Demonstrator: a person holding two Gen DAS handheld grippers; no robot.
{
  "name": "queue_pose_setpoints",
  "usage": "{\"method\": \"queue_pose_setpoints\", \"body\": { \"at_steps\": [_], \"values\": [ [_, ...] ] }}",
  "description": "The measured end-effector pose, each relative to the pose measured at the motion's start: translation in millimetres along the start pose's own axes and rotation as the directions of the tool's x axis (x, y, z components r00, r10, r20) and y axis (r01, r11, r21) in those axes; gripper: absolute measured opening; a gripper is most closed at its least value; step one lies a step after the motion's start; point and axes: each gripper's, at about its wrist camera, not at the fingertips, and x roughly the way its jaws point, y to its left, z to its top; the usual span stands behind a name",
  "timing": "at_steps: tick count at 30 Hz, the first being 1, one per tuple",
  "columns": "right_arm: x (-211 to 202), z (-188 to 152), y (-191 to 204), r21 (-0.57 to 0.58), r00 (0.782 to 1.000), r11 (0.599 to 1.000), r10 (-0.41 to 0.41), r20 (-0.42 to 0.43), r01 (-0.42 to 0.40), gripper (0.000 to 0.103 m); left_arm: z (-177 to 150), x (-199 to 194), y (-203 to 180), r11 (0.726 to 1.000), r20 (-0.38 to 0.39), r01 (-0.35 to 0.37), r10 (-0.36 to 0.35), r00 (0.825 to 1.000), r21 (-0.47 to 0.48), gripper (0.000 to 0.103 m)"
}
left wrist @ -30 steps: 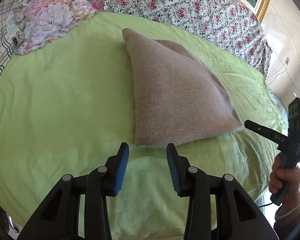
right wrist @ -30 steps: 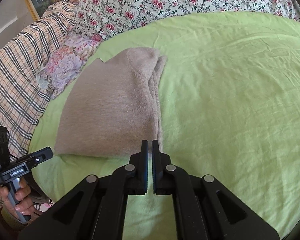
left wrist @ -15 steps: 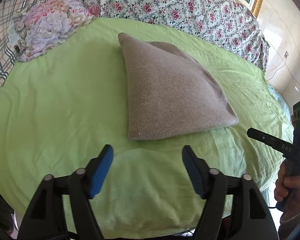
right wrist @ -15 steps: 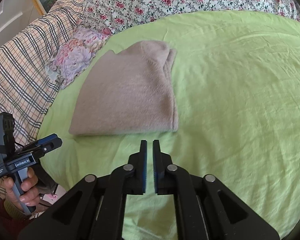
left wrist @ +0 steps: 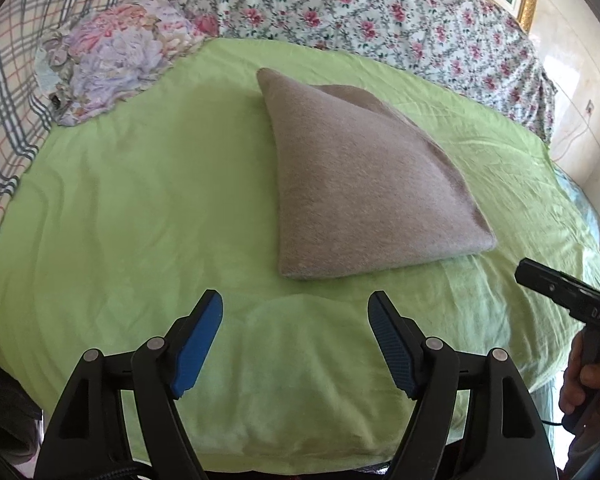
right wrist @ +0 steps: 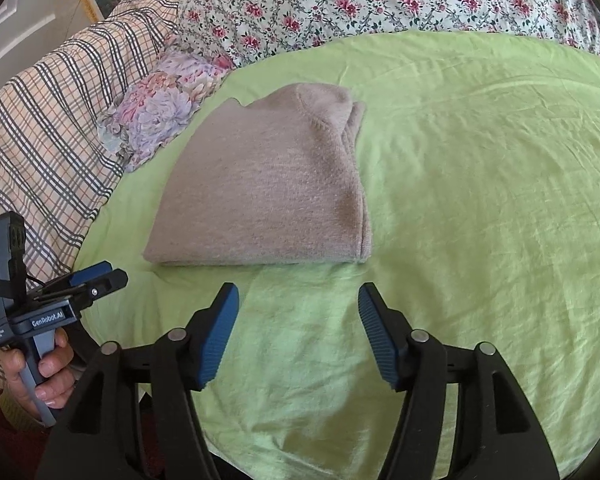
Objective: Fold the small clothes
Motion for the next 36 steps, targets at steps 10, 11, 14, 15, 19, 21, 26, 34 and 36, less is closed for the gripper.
{"method": "queue_pose_setpoints", "body": {
  "at_steps": [10, 11, 14, 15, 19, 21, 26, 34, 36],
  "values": [
    [3, 1, 14, -0.062, 1.0, 0.998, 0.001, -0.007, -0.001, 0.077, 3, -2, -5, 1.0, 0.007, -0.03, 0.03, 1.0, 0.009, 0.081],
    [4, 2, 14, -0.065, 1.0, 0.998, 0.002, -0.009, -0.003, 0.078, 3, -2, -6, 0.999, 0.01, -0.038, 0.038, 0.999, 0.014, 0.081],
    [7, 4, 14, -0.074, 1.0, 0.997, 0.002, -0.017, -0.003, 0.079, 5, -2, -9, 0.997, 0.013, -0.068, 0.067, 0.998, 0.036, 0.081],
    [7, 5, 14, -0.078, 1.0, 0.997, 0.001, -0.017, -0.002, 0.079, 6, -2, -9, 0.997, 0.013, -0.072, 0.071, 0.997, 0.042, 0.081],
    [7, 10, 17, -0.093, 1.0, 0.996, -0.002, -0.011, 0.001, 0.08, 12, 0, -11, 0.994, 0.008, -0.09, 0.09, 0.996, 0.065, 0.083],
    [8, 14, 18, -0.105, 1.0, 0.994, -0.007, -0.008, 0.006, 0.081, 17, 0, -11, 0.994, 0.003, -0.089, 0.089, 0.996, 0.068, 0.083],
    [11, 25, 24, -0.128, 1.0, 0.992, -0.009, 0.0, 0.009, 0.083, 29, 2, -16, 0.992, -0.004, -0.102, 0.102, 0.995, 0.073, 0.085],
    [19, 43, 26, -0.138, 1.0, 0.99, -0.005, -0.02, 0.002, 0.084, 46, 12, -26, 0.984, -0.024, -0.141, 0.144, 0.989, 0.111, 0.086],
    [20, 48, 25, -0.135, 1.0, 0.991, -0.003, -0.02, 0.0, 0.084, 51, 14, -27, 0.981, -0.025, -0.153, 0.157, 0.987, 0.12, 0.087]
  ]
}}
